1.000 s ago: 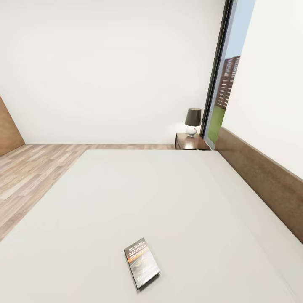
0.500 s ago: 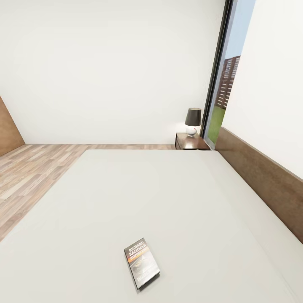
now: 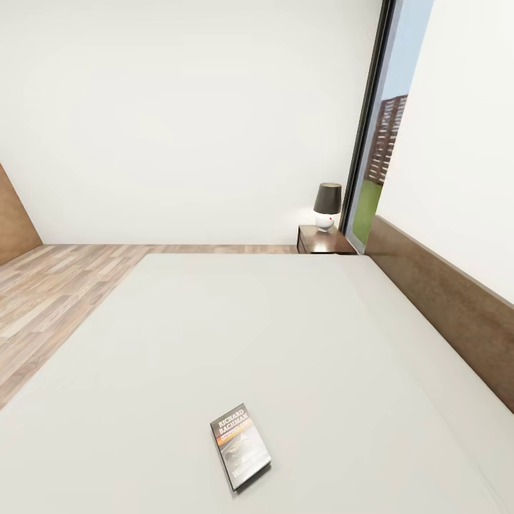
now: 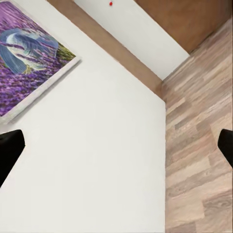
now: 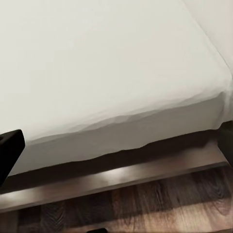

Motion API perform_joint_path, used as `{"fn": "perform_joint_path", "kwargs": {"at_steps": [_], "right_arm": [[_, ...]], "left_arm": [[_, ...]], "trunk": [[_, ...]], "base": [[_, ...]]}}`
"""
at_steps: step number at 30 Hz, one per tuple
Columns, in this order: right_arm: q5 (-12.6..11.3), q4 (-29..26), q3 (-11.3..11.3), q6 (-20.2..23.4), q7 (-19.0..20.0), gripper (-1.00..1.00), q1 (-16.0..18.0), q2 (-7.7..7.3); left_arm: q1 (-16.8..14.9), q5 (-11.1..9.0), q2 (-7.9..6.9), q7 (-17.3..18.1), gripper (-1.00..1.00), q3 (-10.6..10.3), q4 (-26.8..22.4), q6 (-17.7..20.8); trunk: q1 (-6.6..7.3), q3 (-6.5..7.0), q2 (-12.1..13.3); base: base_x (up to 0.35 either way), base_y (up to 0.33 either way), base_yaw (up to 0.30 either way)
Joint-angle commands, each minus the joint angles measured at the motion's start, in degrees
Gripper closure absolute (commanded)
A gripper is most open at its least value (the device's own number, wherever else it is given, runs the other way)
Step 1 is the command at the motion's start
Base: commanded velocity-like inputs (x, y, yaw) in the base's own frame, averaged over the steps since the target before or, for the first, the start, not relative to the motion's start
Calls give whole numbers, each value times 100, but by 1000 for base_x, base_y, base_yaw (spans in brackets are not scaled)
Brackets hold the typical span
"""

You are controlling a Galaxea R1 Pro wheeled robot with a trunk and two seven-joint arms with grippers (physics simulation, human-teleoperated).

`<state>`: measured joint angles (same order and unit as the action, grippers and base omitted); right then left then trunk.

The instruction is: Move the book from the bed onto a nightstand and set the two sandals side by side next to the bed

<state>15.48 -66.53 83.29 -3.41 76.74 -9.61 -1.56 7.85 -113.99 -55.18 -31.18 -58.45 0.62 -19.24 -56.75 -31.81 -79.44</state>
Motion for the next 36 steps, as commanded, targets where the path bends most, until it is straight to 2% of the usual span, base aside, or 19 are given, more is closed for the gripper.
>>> {"fn": "perform_joint_path", "kwargs": {"at_steps": [1,3,4,8,10,11,16,17,21,22,25,30,34,36], "right_arm": [[42,5,4,-43,10,-100,3,-3],[55,21,1,-55,3,-100,3,-6],[55,21,1,-55,3,-100,3,-6],[69,51,-5,-70,-5,-100,3,-9],[72,68,-25,-74,-7,-100,3,-10],[72,68,-25,-74,-7,-100,3,-10],[76,103,-94,-78,-17,-100,3,-11],[76,103,-94,-78,-17,-100,3,-11],[82,154,-129,-80,-101,-100,3,-11],[83,164,-148,-80,-132,-100,3,-10],[82,177,-209,-80,-195,-100,3,-10],[79,247,-337,-80,-333,-100,3,-11],[79,267,-360,-80,-360,-100,3,-14],[78,277,-369,-82,-370,-100,3,-16]], "left_arm": [[-8,-74,-142,-130,-100,-45,-15,-17],[-61,-124,-413,-276,-100,-44,-17,-11],[-61,-124,-413,-276,-100,-44,-17,-11],[-246,-294,-1024,-373,-100,-44,-35,30],[-354,-414,-1315,-313,-100,-44,-66,68],[-354,-414,-1315,-313,-100,-44,-66,68],[-513,-613,-1915,268,-100,-38,-484,240],[-513,-613,-1915,268,-100,-38,-484,240],[-560,-670,-2406,707,-100,-34,-1314,401],[-560,-670,-2406,707,-100,-34,-1314,401],[-575,-677,-2639,860,-100,-30,-1911,449],[-587,-682,-2949,952,-100,-28,-2374,461],[-590,-681,-2953,910,-100,-27,-2415,305],[-593,-680,-2840,837,-100,-27,-2347,56]], "trunk": [[-1,-3,-3],[-1,-3,-3],[-1,-3,-3],[-1,-3,-3],[-1,-3,-3],[-1,-3,-3],[-1,-3,-3],[-1,-3,-3],[-1,-3,-3],[-1,-3,-3],[-1,-3,-3],[-1,-3,-3],[-1,-3,-3],[-1,-3,-3]], "base": [[0,0,0],[0,0,0],[0,0,0],[0,0,0],[0,0,0],[0,0,0],[0,0,0],[0,0,0],[0,0,0],[0,0,0],[0,0,0],[0,0,0],[0,0,0],[0,0,0]]}}
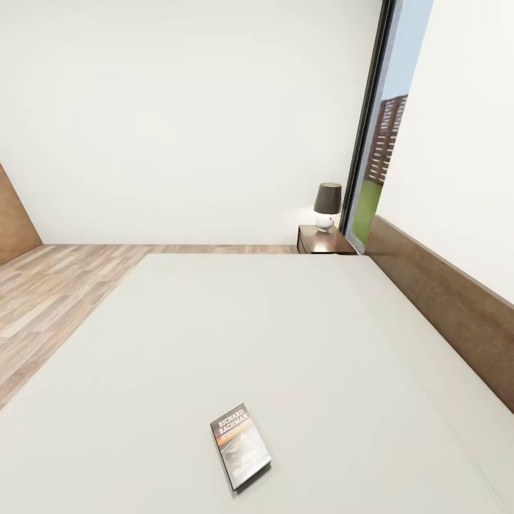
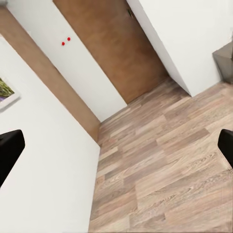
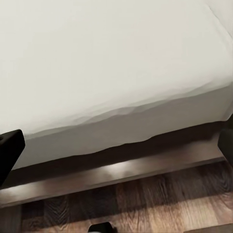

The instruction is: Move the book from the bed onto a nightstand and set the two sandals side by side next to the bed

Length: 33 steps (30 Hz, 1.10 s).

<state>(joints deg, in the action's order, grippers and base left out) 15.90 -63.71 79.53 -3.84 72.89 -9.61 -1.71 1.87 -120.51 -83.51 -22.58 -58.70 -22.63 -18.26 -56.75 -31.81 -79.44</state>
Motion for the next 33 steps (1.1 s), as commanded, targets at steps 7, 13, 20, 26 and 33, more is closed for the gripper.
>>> {"fn": "perform_joint_path", "kwargs": {"at_steps": [7,13,20,26,33], "right_arm": [[41,11,-4,-39,2,-100,3,2],[41,15,-7,-39,-2,-100,3,4],[37,17,-8,-39,-3,-100,3,-1],[37,17,-8,-42,-3,-100,3,-4],[36,17,-8,-46,-3,-100,3,-4]], "left_arm": [[4,95,826,-164,-100,-5,648,-649],[-68,840,1487,-252,-100,-3,899,-805],[-797,1481,1726,-730,-100,-7,683,-868],[-1551,2852,2337,-1629,-100,-3,628,-1026],[-2296,3786,2735,-2217,-100,-1,575,-905]], "trunk": [[-1,-4,-3],[-1,-4,-3],[-1,-4,-3],[-1,-4,-3],[-1,-4,-3]], "base": [[0,0,0],[0,0,0],[0,0,0],[0,0,0],[0,0,0]]}}
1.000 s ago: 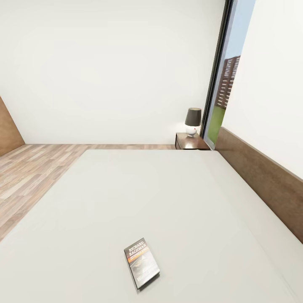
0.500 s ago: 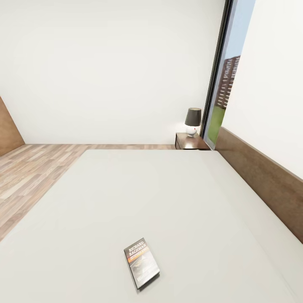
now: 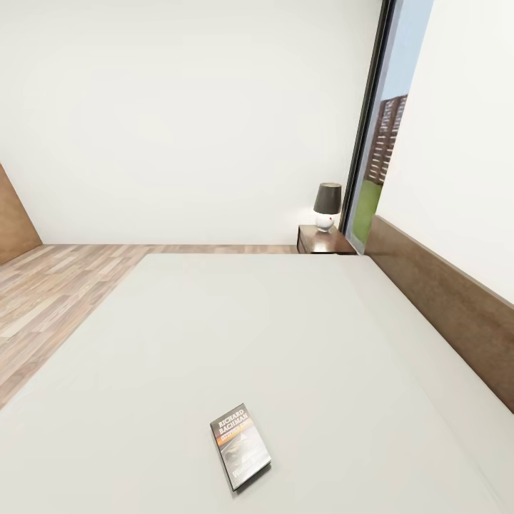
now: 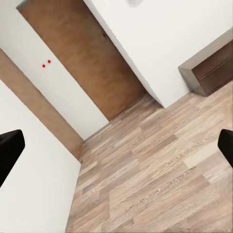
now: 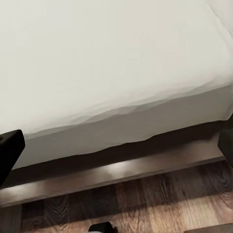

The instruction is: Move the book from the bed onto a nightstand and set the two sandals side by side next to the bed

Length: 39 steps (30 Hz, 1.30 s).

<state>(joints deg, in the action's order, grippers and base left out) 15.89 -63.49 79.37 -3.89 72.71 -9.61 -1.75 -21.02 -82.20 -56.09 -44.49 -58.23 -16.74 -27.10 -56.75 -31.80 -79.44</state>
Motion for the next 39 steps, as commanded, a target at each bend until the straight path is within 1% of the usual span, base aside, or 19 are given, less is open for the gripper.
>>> {"fn": "perform_joint_path", "kwargs": {"at_steps": [1,5,9,10,11,13,16,18,19,21,23,25,27,28,30,33,34,39], "right_arm": [[37,-6,8,-41,15,-100,3,0],[37,-3,8,-41,15,-100,3,-1],[41,16,4,-41,15,-100,3,-1],[42,28,3,-41,15,-100,3,-1],[42,28,3,-41,15,-100,3,-1],[43,49,1,-45,15,-100,3,-2],[45,92,0,-56,12,-100,3,-11],[47,146,0,-60,8,-100,3,-26],[47,146,0,-60,8,-100,3,-26],[50,209,-12,-65,-17,-100,3,-64],[51,276,-58,-66,-70,-100,3,-109],[49,340,-132,-67,-138,-100,3,-148],[48,383,-207,-67,-212,-100,3,-174],[48,383,-207,-67,-212,-100,3,-174],[49,414,-266,-67,-273,-100,3,-191],[50,441,-325,-68,-330,-100,3,-205],[50,441,-325,-68,-330,-100,3,-205],[48,461,-367,-74,-370,-100,3,-215]], "left_arm": [[-158,29,27,-36,-100,-48,-19,77],[-720,242,120,38,-100,-50,-82,530],[-1220,486,164,125,-100,-49,-394,963],[-1334,547,169,137,-100,-49,-506,1108],[-1334,547,169,137,-100,-49,-506,1108],[-1563,642,177,155,-100,-48,-776,1438],[-1925,724,186,165,-100,-44,-1247,1959],[-2180,755,191,176,-100,-42,-1572,2298],[-2180,755,191,176,-100,-42,-1572,2298],[-2441,772,207,183,-100,-38,-1922,2642],[-2681,781,266,189,-100,-27,-2277,2997],[-2861,776,408,210,-100,-19,-2602,3329],[-2979,774,626,304,-100,-13,-2857,3619],[-2979,774,626,304,-100,-13,-2857,3619],[-3055,775,918,479,-100,-8,-3025,3854],[-3114,796,1426,798,-100,-4,-3160,4106],[-3114,796,1426,798,-100,-4,-3160,4106],[-3153,813,2336,1187,-100,-4,-3128,4284]], "trunk": [[0,-5,-3],[0,-5,-3],[0,-5,-3],[0,-5,-3],[0,-5,-3],[0,-5,-3],[0,-5,-3],[0,-5,-3],[0,-5,-3],[0,-5,-3],[0,-5,-3],[0,-5,-3],[0,-5,-3],[0,-5,-3],[0,-5,-3],[0,-5,-3],[0,-5,-3],[0,-5,-3]], "base": [[0,0,0],[0,0,0],[0,0,0],[0,0,0],[0,0,0],[0,0,0],[0,0,0],[0,0,0],[0,0,0],[0,0,0],[0,0,0],[0,0,0],[0,0,0],[0,0,0],[0,0,0],[0,0,0],[0,0,0],[0,0,0]]}}
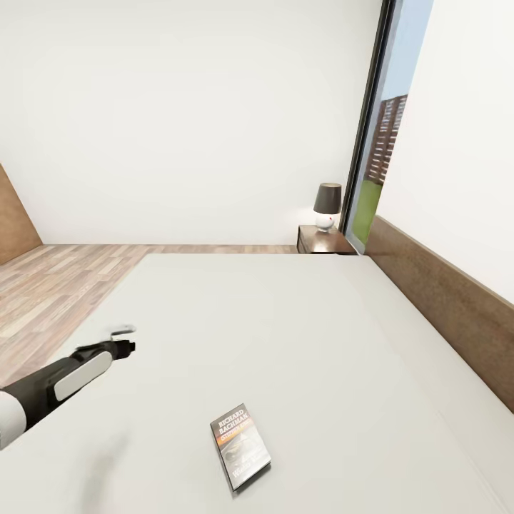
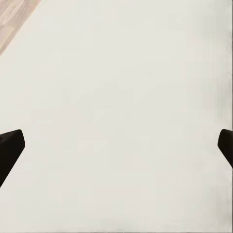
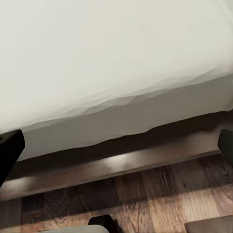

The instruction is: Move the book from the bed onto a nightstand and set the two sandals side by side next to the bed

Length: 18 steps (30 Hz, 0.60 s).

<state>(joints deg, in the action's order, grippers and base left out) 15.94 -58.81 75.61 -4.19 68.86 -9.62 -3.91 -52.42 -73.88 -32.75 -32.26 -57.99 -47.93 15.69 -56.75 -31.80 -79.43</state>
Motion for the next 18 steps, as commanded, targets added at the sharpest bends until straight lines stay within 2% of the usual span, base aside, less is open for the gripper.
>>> {"fn": "perform_joint_path", "kwargs": {"at_steps": [1,4,7,13,18], "right_arm": [[43,-6,9,-44,15,-100,3,0],[42,-1,-1,-45,6,-100,3,-2],[41,6,-6,-46,1,-100,3,-4],[45,120,-10,-140,-9,-100,3,-10],[42,176,-11,-221,-12,-100,3,-12]], "left_arm": [[-13,-19,2,-36,-100,-28,-9,6],[-22,-1,466,136,-100,-31,132,38],[-27,64,852,321,-100,-38,227,44],[-30,459,1478,513,-100,-37,388,13],[-31,769,1996,739,-100,-37,851,-4]], "trunk": [[0,-5,-4],[0,-5,-4],[0,-5,-4],[0,-5,-4],[0,-5,-4]], "base": [[0,0,0],[0,0,0],[0,0,0],[0,0,0],[0,0,0]]}}
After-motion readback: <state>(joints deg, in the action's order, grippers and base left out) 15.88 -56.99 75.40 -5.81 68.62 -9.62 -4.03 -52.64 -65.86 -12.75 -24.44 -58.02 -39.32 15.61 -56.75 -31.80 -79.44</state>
